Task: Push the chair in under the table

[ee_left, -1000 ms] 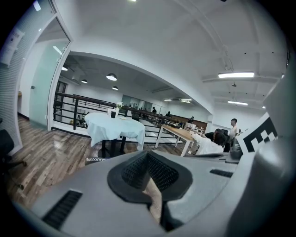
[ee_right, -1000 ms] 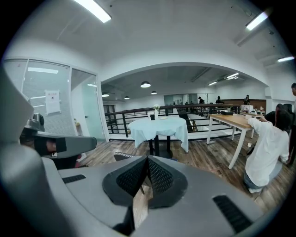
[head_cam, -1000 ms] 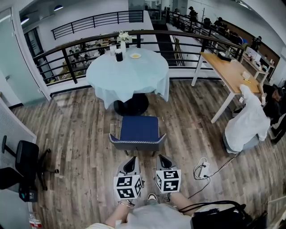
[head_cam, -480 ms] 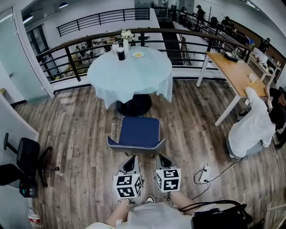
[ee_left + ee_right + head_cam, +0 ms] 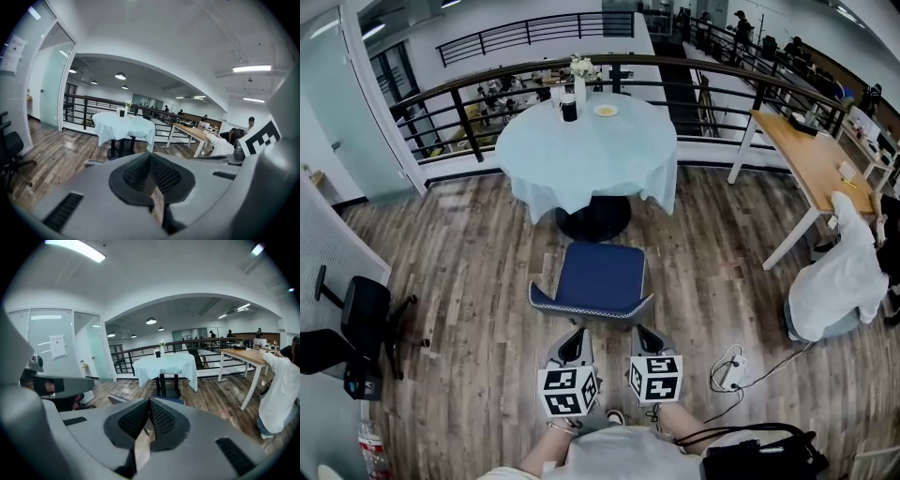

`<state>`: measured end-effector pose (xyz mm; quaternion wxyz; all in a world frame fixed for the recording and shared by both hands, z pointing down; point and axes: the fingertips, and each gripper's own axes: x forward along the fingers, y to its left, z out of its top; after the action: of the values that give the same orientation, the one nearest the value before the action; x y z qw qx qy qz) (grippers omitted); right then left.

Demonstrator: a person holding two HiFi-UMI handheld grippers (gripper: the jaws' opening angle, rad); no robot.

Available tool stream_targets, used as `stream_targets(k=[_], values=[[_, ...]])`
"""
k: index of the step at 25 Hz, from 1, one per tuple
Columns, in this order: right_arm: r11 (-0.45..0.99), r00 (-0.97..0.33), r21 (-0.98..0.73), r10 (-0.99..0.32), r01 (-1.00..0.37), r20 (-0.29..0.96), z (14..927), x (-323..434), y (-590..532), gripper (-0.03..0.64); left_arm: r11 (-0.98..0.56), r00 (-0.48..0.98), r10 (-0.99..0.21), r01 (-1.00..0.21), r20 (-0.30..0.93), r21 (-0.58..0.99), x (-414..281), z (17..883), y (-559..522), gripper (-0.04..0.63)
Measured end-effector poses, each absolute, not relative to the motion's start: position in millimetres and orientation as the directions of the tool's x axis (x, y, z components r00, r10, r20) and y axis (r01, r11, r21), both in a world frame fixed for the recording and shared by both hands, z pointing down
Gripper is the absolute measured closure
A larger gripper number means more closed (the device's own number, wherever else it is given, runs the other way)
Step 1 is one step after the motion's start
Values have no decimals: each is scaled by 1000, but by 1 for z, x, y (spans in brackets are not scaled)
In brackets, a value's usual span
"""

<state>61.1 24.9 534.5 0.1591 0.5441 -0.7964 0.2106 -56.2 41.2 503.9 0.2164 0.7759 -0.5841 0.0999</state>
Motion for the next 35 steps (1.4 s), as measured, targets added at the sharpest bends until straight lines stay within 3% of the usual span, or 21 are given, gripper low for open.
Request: stream_targets(k=[35], values=[[294,-307,-107,-802,-950,512,535,20,-114,600,-282,385,-837,-912,388,298,-87,515,-112,592]])
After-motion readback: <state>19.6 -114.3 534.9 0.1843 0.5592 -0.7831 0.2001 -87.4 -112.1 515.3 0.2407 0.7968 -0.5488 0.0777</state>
